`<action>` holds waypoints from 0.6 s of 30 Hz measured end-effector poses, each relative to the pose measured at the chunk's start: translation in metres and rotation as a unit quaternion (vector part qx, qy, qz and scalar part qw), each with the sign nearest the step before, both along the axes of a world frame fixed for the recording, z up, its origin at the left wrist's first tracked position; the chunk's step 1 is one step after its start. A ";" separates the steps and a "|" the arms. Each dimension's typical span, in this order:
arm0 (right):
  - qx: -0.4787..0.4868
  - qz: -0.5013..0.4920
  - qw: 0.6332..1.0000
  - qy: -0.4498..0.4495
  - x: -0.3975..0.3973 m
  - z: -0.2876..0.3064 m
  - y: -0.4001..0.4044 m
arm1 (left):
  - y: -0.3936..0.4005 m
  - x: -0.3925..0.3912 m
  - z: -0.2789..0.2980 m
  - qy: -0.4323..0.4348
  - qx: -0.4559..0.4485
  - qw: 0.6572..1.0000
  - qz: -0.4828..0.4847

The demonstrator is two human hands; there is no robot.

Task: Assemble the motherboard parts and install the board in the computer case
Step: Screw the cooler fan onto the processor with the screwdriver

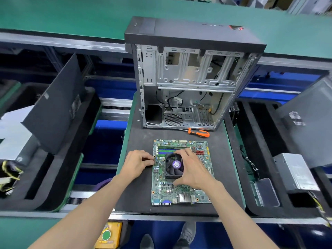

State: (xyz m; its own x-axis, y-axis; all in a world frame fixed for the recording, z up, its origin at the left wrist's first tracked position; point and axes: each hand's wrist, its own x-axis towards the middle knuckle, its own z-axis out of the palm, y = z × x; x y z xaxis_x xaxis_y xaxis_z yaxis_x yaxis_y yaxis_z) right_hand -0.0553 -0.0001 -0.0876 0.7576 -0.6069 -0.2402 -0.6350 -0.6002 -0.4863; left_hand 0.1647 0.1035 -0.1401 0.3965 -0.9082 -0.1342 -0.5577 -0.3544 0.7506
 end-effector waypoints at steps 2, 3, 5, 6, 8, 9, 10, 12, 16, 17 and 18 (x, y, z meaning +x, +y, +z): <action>0.008 -0.008 1.000 -0.007 -0.001 -0.001 0.000 | 0.004 -0.002 -0.001 0.013 -0.006 1.000 0.011; 0.010 -0.011 1.000 -0.012 0.000 -0.002 0.000 | 0.005 -0.004 -0.001 0.023 -0.010 1.000 0.018; 0.011 -0.012 1.000 -0.016 0.001 -0.003 -0.001 | 0.007 -0.009 0.001 0.043 -0.019 0.998 0.029; 0.012 -0.010 1.000 -0.017 0.001 -0.003 -0.002 | 0.008 -0.011 0.002 0.052 -0.023 0.998 0.033; 0.016 -0.007 1.000 -0.020 0.001 -0.004 -0.003 | 0.008 -0.015 0.005 0.060 -0.027 0.997 0.034; 0.018 -0.006 1.000 -0.021 0.001 -0.004 -0.004 | 0.008 -0.016 0.006 0.062 -0.026 0.997 0.030; 0.018 -0.004 1.000 -0.021 0.000 -0.005 -0.004 | 0.007 -0.017 0.007 0.062 -0.023 0.998 0.023; 0.017 -0.002 1.000 -0.020 0.001 -0.006 -0.004 | 0.006 -0.018 0.009 0.054 -0.013 0.998 0.006; 0.012 0.000 0.999 -0.031 0.002 -0.010 -0.003 | 0.005 -0.018 0.010 0.058 -0.002 0.998 -0.014; 0.012 -0.001 0.999 -0.033 0.002 -0.011 -0.003 | 0.005 -0.018 0.010 0.061 0.001 0.998 -0.017; 0.012 -0.002 0.999 -0.034 0.002 -0.011 -0.004 | 0.005 -0.018 0.010 0.063 0.005 0.998 -0.019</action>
